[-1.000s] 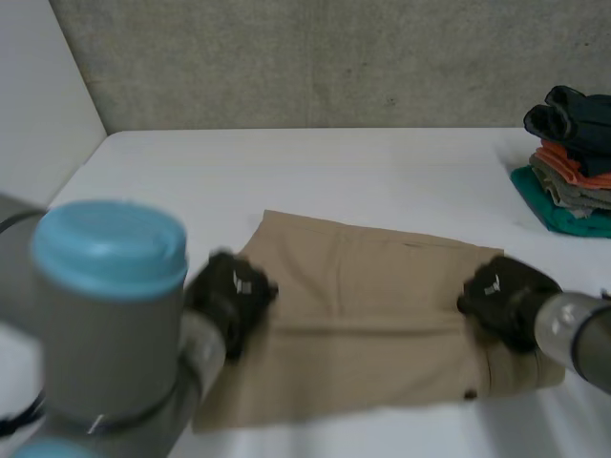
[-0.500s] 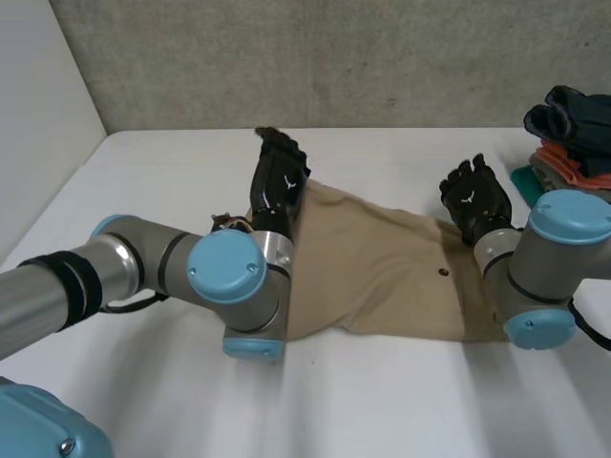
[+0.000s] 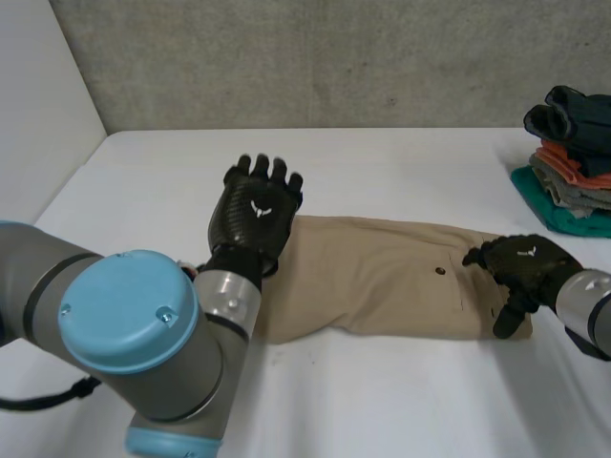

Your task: Fold the laundry.

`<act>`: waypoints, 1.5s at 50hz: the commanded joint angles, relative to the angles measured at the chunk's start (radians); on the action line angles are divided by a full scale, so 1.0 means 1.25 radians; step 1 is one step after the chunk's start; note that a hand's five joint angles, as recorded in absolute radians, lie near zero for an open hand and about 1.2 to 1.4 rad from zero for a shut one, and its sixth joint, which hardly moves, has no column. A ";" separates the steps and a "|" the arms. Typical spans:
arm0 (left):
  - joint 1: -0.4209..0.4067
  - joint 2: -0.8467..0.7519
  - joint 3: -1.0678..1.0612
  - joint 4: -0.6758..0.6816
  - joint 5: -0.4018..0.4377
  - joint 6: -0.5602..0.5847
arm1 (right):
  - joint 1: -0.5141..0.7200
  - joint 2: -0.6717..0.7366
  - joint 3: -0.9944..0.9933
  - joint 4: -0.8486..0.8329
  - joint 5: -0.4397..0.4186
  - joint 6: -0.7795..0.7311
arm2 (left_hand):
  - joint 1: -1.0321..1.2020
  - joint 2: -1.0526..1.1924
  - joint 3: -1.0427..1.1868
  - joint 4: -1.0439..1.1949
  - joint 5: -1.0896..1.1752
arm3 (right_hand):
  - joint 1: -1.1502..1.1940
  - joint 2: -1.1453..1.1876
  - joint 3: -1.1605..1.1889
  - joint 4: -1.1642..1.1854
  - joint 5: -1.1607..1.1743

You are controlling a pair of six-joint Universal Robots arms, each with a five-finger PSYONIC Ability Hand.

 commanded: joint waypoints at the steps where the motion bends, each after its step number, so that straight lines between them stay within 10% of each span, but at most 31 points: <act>1: 0.001 0.003 -0.017 -0.060 0.010 -0.077 | -0.016 0.022 0.070 -0.125 -0.007 -0.005 | -0.002 -0.009 -0.013 -0.009 -0.023 | 0.103 0.102 0.099 0.101 0.097; 8: 0.002 -0.002 -0.022 -0.060 0.010 -0.079 | -0.020 0.132 0.052 -0.185 0.008 -0.010 | -0.002 -0.009 -0.013 -0.009 -0.023 | 0.335 0.334 0.331 0.333 0.329; 10: 0.002 0.001 -0.023 -0.061 0.010 -0.079 | -0.024 0.139 0.044 -0.194 0.015 -0.012 | -0.002 -0.009 -0.013 -0.009 -0.023 | 0.840 0.840 0.836 0.838 0.834; 26: 0.008 0.092 -0.062 -0.070 0.008 -0.077 | -0.040 -0.007 0.048 -0.280 0.135 -0.294 | -0.009 -0.016 -0.020 -0.016 -0.030 | 0.842 0.841 0.838 0.840 0.836; 33: 0.039 0.134 -0.097 -0.071 0.005 -0.081 | 0.199 0.012 -0.044 -0.285 0.149 -0.357 | -0.012 -0.018 -0.022 -0.018 -0.032 | 0.842 0.841 0.838 0.840 0.836; 50: 0.107 0.199 -0.156 -0.071 0.006 -0.085 | 0.488 0.228 -0.137 -0.340 -0.103 -0.371 | -0.014 -0.020 -0.025 -0.020 -0.035 | 0.833 0.833 0.829 0.831 0.828; 54: 0.119 0.199 -0.142 -0.069 0.009 -0.085 | 0.488 0.222 -0.136 -0.346 -0.117 -0.336 | -0.014 -0.020 -0.025 -0.020 -0.035 | -0.136 -0.136 -0.139 -0.138 -0.141; 68: 0.097 0.113 0.051 -0.068 0.096 -0.108 | 0.290 -0.037 -0.142 -0.239 0.009 0.292 | -0.002 -0.009 -0.013 -0.009 -0.023 | -0.136 -0.136 -0.139 -0.138 -0.141; 75: 0.019 -0.065 0.208 -0.166 0.154 -0.169 | 0.224 0.016 -0.188 -0.092 -0.005 0.324 | -0.002 -0.009 -0.013 -0.009 -0.023 | -0.136 -0.136 -0.139 -0.138 -0.141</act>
